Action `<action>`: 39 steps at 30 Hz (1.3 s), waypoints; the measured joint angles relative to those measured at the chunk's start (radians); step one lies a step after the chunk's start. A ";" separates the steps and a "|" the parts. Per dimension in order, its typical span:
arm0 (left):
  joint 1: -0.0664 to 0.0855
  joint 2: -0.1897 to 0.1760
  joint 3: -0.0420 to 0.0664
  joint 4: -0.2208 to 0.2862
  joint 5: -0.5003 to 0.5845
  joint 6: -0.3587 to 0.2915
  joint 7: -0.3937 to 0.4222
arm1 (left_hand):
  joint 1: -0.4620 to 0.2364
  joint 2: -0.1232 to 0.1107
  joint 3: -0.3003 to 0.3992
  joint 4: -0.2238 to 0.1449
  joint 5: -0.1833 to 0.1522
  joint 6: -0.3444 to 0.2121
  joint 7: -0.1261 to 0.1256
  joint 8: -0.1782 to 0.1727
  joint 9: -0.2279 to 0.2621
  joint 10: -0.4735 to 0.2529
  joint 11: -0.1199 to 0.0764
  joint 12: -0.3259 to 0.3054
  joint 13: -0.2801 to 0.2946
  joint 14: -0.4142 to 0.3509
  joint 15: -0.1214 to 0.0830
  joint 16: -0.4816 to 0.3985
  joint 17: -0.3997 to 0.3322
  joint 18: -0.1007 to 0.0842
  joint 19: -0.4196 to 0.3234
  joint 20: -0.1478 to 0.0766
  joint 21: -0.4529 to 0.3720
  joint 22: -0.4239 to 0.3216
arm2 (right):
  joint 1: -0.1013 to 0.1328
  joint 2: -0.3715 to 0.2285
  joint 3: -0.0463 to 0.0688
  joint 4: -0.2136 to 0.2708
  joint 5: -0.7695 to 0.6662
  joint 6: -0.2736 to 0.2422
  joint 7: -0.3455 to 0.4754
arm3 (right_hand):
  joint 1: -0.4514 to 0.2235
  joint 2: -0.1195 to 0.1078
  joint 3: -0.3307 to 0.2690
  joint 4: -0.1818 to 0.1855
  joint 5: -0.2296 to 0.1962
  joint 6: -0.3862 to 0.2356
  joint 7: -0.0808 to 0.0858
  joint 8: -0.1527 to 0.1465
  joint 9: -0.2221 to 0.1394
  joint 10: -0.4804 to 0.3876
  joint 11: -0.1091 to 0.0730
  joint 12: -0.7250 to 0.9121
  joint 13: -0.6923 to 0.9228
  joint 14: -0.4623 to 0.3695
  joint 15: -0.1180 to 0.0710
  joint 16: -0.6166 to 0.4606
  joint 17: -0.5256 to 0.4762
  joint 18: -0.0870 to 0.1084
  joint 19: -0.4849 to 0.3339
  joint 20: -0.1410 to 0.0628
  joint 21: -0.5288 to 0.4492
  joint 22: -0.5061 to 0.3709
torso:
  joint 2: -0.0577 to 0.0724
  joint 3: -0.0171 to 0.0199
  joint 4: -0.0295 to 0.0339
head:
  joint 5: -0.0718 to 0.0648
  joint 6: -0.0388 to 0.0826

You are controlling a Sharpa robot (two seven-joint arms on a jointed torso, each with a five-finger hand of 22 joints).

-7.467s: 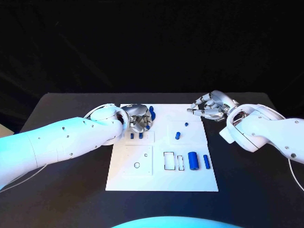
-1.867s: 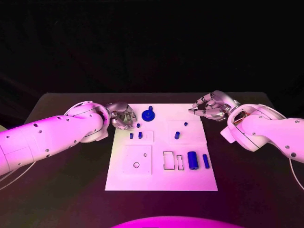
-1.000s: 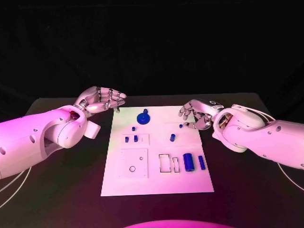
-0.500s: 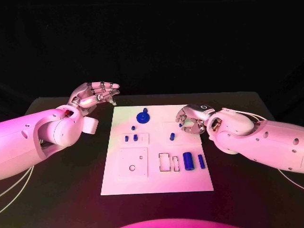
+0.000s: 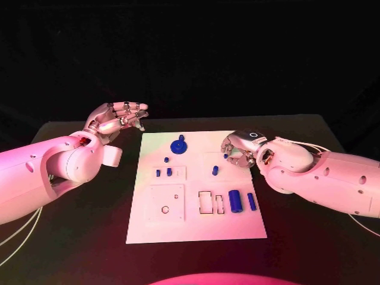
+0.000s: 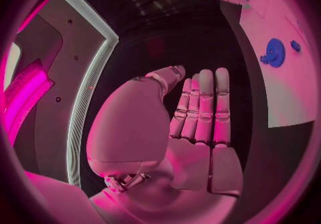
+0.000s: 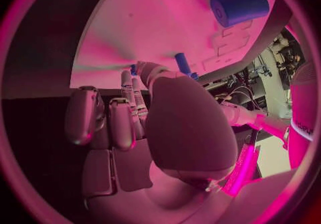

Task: Assemble the parts on the task board

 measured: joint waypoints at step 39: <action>0.000 0.005 0.000 -0.001 -0.038 0.011 -0.024 | 0.000 0.000 -0.005 -0.005 0.000 -0.016 0.016 -0.008 -0.004 -0.007 0.007 -0.008 -0.007 0.000 0.000 -0.008 -0.001 0.000 0.000 0.000 -0.003 0.000 | -0.019 0.054 0.011 -0.050 0.010 -0.005 -0.036 | -0.043 0.036 0.130 -0.107 -0.017 0.085 -0.006 0.042 0.034 0.119 -0.005 -0.020 -0.029 0.000 -0.007 0.000 -0.017 0.000 0.025 -0.004 0.046 0.000 | -0.001 -0.0006 -0.0007 | 0.001 -0.014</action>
